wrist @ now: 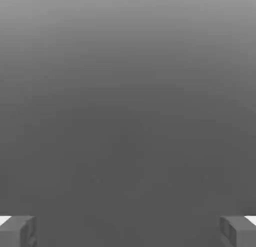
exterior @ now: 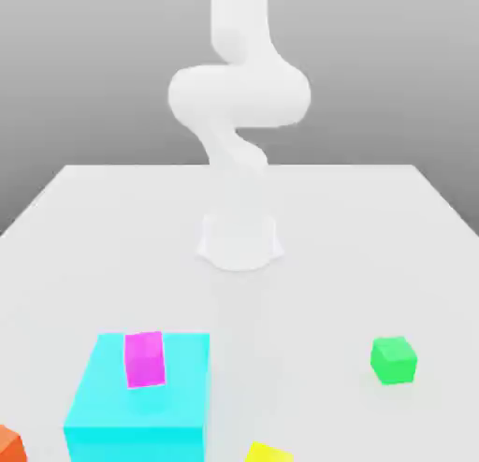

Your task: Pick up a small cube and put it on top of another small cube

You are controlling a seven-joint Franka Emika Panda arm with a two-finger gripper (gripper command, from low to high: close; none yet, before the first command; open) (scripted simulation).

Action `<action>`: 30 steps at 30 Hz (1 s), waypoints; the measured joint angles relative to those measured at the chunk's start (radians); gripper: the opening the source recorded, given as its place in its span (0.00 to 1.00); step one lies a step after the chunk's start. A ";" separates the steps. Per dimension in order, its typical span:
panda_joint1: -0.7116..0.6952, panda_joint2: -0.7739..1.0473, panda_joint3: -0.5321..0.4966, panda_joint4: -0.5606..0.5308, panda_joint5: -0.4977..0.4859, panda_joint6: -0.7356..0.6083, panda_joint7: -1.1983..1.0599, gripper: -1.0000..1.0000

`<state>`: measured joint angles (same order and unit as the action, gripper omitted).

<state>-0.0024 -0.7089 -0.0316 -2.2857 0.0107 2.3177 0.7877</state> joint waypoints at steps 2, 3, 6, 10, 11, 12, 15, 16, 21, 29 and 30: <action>-0.003 0.077 -0.027 0.012 0.011 0.015 -0.012 0.50; -0.004 0.114 -0.040 0.018 0.016 0.022 -0.018 0.50; -0.008 0.222 -0.080 0.035 0.035 0.044 -0.037 0.50; -0.017 0.367 -0.131 0.057 0.067 0.072 -0.068 0.50; -0.020 0.403 -0.143 0.063 0.077 0.079 -0.076 0.50; -0.023 0.439 -0.155 0.069 0.086 0.086 -0.085 0.50; -0.036 0.549 -0.188 0.086 0.117 0.107 -0.113 0.50; -0.042 0.585 -0.197 0.092 0.128 0.114 -0.123 0.50; -0.101 0.768 -0.224 0.120 0.181 0.148 -0.169 0.50; -0.183 1.056 -0.248 0.165 0.231 0.205 -0.221 0.50; -0.195 1.091 -0.252 0.171 0.233 0.213 -0.225 0.50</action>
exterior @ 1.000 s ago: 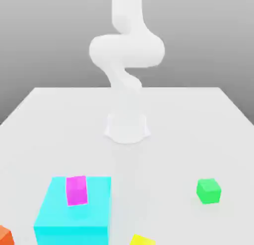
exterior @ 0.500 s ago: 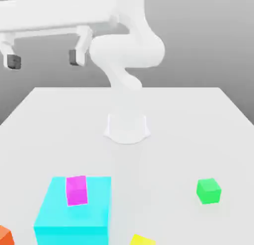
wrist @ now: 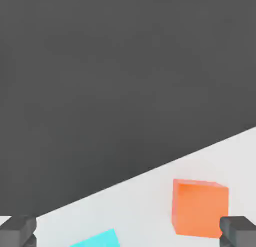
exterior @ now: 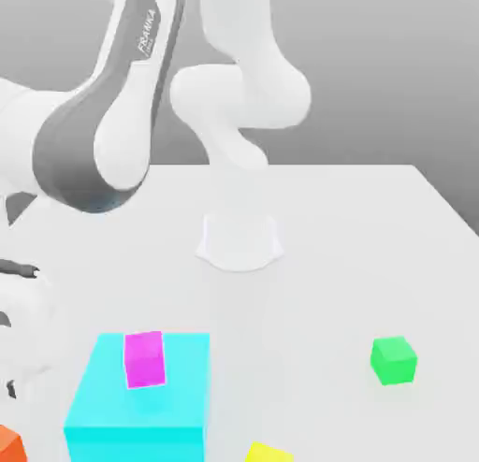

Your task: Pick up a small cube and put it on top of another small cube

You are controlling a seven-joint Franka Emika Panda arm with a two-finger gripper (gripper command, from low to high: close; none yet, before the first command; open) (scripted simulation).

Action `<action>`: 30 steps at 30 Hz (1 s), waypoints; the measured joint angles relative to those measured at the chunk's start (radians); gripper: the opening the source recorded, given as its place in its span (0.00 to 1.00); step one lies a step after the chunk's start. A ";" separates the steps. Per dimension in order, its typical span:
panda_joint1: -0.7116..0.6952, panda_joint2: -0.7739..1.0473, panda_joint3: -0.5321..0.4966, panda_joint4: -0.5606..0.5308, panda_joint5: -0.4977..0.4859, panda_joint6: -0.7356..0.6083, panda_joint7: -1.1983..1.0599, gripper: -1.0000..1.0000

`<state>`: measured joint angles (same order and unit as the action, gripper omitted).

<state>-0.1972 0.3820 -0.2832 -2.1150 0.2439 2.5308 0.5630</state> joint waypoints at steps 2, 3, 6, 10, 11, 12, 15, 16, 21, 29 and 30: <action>-0.023 0.070 -0.007 0.011 0.002 0.015 -0.006 0.50; -0.033 0.106 -0.003 0.018 0.011 0.032 -0.013 0.50; -0.067 0.215 0.033 0.044 0.047 0.106 -0.040 0.50; -0.076 0.240 0.043 0.051 0.057 0.124 -0.046 0.00; -0.076 0.240 0.043 0.051 0.058 0.123 -0.047 0.00; -0.076 0.240 0.043 0.051 0.058 0.123 -0.047 0.00; -0.068 0.217 0.033 0.045 0.048 0.106 -0.041 0.00; -0.060 0.186 0.022 0.037 0.036 0.083 -0.032 0.00; 0.001 0.017 -0.007 -0.051 0.001 -0.002 0.044 0.00; 0.110 -0.269 -0.003 -0.253 -0.104 -0.072 0.266 0.00; 0.119 -0.306 0.007 -0.279 -0.126 -0.079 0.300 0.00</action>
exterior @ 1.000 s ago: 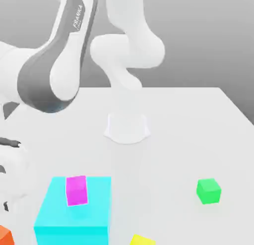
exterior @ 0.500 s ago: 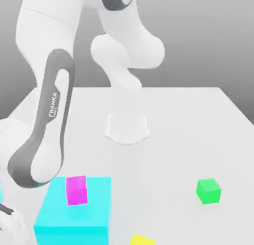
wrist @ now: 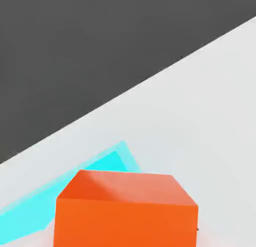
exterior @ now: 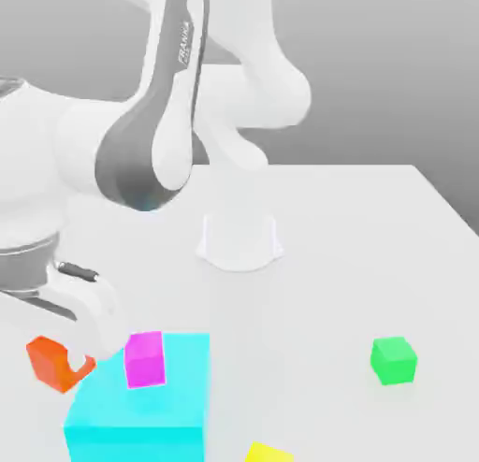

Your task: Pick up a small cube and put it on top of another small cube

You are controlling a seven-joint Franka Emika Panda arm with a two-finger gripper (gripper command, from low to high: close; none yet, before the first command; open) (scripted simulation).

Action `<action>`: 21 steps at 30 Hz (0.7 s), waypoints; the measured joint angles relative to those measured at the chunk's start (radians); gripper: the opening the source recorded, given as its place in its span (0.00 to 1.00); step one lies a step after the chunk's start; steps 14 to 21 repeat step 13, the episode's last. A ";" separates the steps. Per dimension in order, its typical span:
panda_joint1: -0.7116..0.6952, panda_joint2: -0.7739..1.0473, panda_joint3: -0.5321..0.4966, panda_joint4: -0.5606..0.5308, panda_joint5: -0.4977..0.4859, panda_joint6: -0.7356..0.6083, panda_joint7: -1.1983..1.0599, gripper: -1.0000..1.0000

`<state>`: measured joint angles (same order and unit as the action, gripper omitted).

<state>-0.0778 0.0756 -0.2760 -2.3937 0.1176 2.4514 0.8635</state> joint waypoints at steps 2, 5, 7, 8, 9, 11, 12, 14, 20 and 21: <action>0.009 -0.075 0.022 -0.051 -0.049 -0.015 0.073 0.00; 0.018 -0.186 0.049 -0.128 -0.127 -0.040 0.185 0.00; 0.019 -0.183 0.057 -0.161 -0.143 -0.002 0.214 0.00; 0.022 -0.159 0.057 -0.172 -0.139 0.033 0.214 0.00; 0.024 -0.129 0.057 -0.182 -0.131 0.073 0.209 0.00; 0.029 -0.097 0.055 -0.191 -0.121 0.113 0.202 1.00; 0.030 -0.097 0.055 -0.191 -0.121 0.113 0.202 1.00; 0.031 -0.097 0.055 -0.191 -0.121 0.113 0.202 1.00; 0.031 -0.097 0.055 -0.191 -0.121 0.113 0.202 1.00; 0.031 -0.097 0.055 -0.191 -0.121 0.113 0.202 1.00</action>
